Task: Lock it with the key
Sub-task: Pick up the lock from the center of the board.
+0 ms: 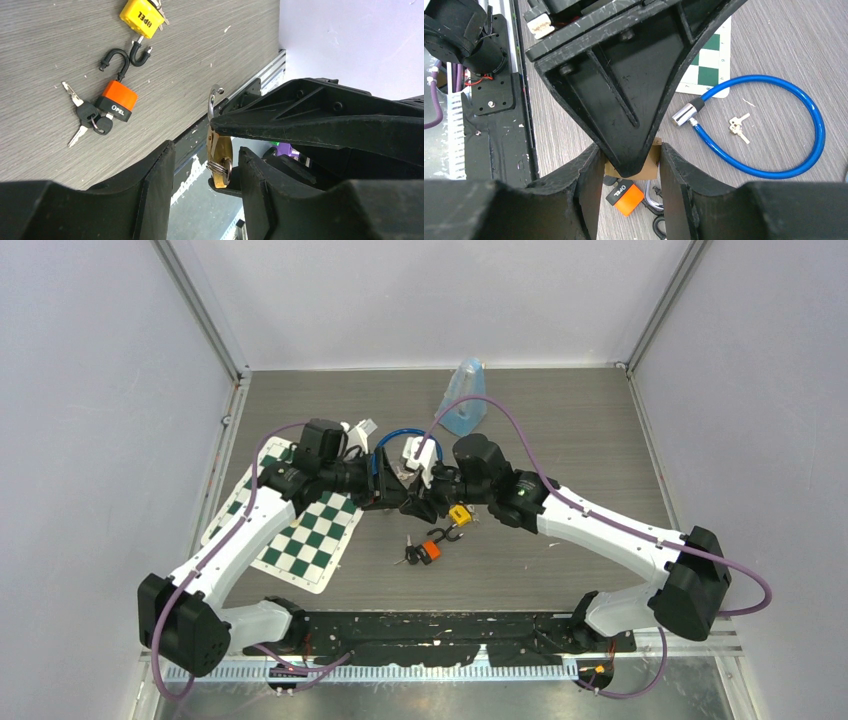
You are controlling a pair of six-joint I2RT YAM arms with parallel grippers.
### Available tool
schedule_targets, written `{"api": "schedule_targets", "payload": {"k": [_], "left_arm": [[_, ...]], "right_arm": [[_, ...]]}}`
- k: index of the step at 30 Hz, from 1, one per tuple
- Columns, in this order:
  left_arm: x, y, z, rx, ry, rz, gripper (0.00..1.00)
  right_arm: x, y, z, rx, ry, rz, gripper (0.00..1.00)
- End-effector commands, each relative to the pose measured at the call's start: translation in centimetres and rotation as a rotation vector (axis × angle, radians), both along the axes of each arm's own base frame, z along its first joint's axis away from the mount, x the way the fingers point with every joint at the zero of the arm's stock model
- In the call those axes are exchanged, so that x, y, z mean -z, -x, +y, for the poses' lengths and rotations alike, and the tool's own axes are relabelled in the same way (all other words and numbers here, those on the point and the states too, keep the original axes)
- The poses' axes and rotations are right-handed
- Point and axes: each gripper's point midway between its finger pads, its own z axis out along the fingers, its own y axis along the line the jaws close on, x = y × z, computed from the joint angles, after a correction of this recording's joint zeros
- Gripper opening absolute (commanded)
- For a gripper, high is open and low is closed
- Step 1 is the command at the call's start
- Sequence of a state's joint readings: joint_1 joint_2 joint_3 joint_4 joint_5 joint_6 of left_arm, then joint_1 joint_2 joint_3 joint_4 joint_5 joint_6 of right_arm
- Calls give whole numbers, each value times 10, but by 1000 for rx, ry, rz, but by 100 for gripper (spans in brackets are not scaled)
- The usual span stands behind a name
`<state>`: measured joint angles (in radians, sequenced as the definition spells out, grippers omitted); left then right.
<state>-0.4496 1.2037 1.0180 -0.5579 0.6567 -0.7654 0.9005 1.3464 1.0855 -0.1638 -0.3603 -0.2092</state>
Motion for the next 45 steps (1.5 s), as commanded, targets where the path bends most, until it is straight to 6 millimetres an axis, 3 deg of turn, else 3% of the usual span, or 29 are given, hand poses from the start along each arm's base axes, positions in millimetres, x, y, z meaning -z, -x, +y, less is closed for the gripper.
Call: {"api": "schedule_targets", "payload": {"k": [1, 8, 14, 15, 20, 22, 25, 27, 30, 31, 32, 37, 45], "left_arm": [[-3, 9, -6, 67, 13, 0, 48], [-3, 13, -10, 91, 19, 32, 30], [-8, 13, -13, 106, 36, 34, 1], [-9, 13, -13, 108, 39, 35, 0], [-16, 6, -15, 101, 40, 6, 0], [-19, 0, -15, 88, 37, -9, 0], [-20, -14, -10, 52, 33, -27, 0], [-21, -22, -6, 31, 28, -45, 0], [-23, -32, 0, 8, 14, -78, 0], [-23, -35, 1, 4, 8, -82, 0], [-23, -37, 2, 3, 6, -89, 0], [-30, -43, 7, 3, 6, -128, 0], [-76, -34, 9, 32, 69, -244, 0]], "right_arm": [[-35, -12, 10, 14, -63, -79, 22], [-31, -18, 10, 31, -31, -83, 23], [-27, -25, 10, 65, -4, -69, 24], [-26, -27, 10, 78, -2, -64, 24], [-26, -35, 9, 134, 13, -35, 27], [-22, -35, 7, 148, 22, -22, 36], [-24, -33, 2, 164, -8, -14, 64], [-31, -33, -7, 182, -49, 1, 70], [-32, -32, -19, 205, -108, 70, 74], [-43, -32, -23, 202, -152, 68, 74], [-40, -30, -26, 214, -171, 109, 75], [-62, -32, -42, 250, -341, 219, 75], [-77, -35, -36, 313, -556, 575, 74]]}}
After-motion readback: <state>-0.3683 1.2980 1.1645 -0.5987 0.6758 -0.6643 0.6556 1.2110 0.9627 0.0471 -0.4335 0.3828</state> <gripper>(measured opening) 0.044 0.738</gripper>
